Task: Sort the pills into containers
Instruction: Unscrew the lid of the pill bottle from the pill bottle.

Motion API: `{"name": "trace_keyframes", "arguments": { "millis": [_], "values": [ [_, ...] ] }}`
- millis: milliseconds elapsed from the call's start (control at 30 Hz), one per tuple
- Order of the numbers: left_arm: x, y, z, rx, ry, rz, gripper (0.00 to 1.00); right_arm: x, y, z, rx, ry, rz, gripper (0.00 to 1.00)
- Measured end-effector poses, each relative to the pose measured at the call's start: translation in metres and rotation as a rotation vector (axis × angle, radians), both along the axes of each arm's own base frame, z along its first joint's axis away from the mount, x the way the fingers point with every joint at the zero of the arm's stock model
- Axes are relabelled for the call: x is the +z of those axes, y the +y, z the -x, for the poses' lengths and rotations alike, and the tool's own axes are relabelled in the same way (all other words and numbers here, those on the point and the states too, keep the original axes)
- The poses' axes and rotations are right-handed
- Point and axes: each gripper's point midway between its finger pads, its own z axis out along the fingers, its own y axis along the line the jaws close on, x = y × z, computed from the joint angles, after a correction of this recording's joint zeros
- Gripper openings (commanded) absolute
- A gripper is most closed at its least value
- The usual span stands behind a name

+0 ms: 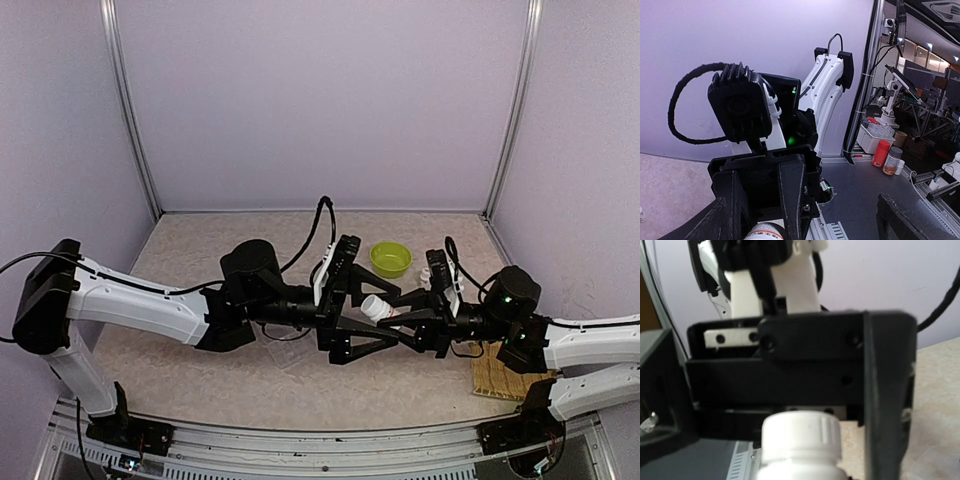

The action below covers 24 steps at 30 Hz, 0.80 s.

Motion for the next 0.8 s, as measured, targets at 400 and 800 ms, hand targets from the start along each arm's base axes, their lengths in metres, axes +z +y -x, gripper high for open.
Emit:
{"name": "trace_keyframes", "arguments": {
  "millis": [400, 800],
  "values": [
    [-0.002, -0.002, -0.007, 0.052, -0.038, 0.001, 0.99, 0.003, -0.003, -0.013, -0.085, 0.007, -0.007, 0.01],
    [-0.003, -0.004, -0.011, 0.125, -0.082, -0.014, 0.99, 0.008, -0.011, -0.021, -0.166, 0.006, -0.008, 0.00]
  ]
}}
